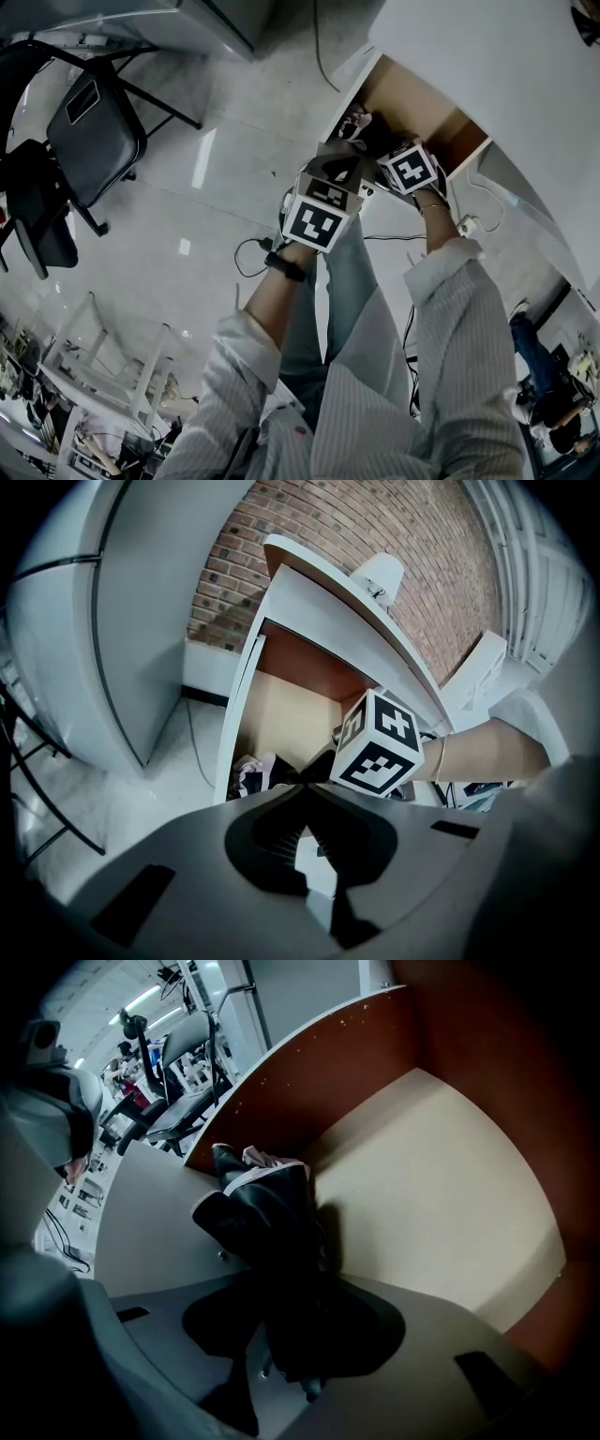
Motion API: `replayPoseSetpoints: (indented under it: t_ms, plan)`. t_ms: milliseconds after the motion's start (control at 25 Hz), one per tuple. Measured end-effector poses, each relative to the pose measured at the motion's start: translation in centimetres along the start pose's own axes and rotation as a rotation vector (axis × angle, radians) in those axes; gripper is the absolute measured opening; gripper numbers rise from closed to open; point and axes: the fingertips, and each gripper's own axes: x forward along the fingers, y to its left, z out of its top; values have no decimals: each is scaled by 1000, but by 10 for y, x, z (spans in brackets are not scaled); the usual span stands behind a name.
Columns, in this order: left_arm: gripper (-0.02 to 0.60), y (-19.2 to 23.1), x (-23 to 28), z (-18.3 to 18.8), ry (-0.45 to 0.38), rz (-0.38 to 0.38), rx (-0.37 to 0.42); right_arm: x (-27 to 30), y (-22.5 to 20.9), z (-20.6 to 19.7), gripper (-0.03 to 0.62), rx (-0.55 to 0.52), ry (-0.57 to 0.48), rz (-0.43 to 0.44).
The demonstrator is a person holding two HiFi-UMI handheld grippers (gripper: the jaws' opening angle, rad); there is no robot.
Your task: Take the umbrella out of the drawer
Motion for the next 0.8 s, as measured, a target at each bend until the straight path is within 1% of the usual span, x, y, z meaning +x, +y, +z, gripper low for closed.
replayPoseSetpoints:
  t_ms: [240, 440, 680, 800]
  plan:
    - [9, -8, -9, 4, -5, 3, 12, -16, 9, -2, 192, -4, -31, -6]
    - [9, -15, -19, 14, -15, 9, 23, -37, 19, 2, 189, 8, -57, 0]
    - [9, -30, -32, 30, -33, 11, 34, -73, 28, 14, 186, 74, -142, 0]
    - [9, -37, -41, 37, -35, 14, 43, -89, 30, 17, 184, 84, -178, -9]
